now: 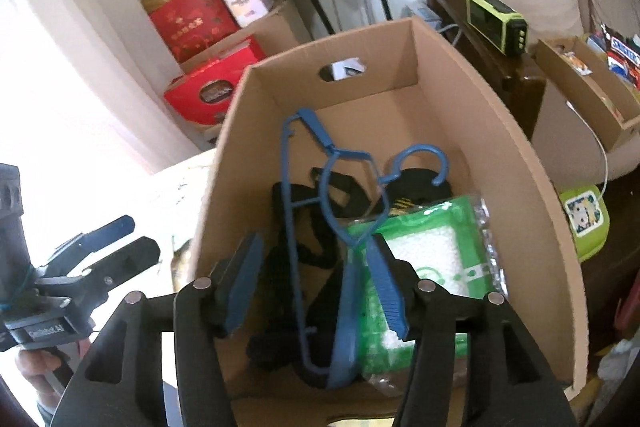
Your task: Organize objects
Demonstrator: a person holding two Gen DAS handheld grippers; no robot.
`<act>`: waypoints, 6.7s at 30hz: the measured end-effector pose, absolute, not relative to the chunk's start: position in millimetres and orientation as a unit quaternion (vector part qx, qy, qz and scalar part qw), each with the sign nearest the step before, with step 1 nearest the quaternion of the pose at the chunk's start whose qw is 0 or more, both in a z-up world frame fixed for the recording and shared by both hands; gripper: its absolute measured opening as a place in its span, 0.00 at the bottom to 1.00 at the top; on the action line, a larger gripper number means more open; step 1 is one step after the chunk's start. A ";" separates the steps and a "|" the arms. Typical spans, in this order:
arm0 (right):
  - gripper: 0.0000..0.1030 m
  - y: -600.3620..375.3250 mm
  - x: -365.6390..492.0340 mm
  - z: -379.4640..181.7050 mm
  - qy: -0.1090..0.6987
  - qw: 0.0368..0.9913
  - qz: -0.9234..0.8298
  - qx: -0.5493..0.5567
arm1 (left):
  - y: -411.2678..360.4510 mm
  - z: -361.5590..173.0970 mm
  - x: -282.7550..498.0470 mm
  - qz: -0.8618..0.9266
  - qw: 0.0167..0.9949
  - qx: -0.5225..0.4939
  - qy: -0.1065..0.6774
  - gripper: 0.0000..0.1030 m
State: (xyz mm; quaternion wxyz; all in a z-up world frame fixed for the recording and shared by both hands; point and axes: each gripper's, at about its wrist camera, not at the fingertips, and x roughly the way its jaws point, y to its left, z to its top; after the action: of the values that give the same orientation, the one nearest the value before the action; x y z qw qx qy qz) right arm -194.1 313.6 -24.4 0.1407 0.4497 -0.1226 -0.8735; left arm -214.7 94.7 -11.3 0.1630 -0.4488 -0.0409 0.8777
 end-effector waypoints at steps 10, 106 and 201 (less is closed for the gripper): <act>0.83 282.6 -180.1 -7.6 -0.072 0.141 -0.888 0.432 | 64.3 -7.1 -193.7 0.886 0.144 -0.437 -0.050 1.00; 0.06 90.2 -115.6 -141.2 -0.006 0.311 -0.812 0.493 | -99.9 -153.3 -183.9 0.809 0.077 -0.485 -0.324 0.86; 0.07 320.6 -131.7 -51.7 -0.110 0.112 -0.900 0.407 | 196.7 -79.5 -300.6 0.762 0.227 -0.577 -0.188 0.31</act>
State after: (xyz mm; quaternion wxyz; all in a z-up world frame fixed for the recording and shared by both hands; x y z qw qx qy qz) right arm -131.7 320.6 -51.7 0.1119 0.4071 -0.1103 -0.8998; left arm -300.6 196.7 -79.5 0.2269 -0.5771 -0.1884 0.7616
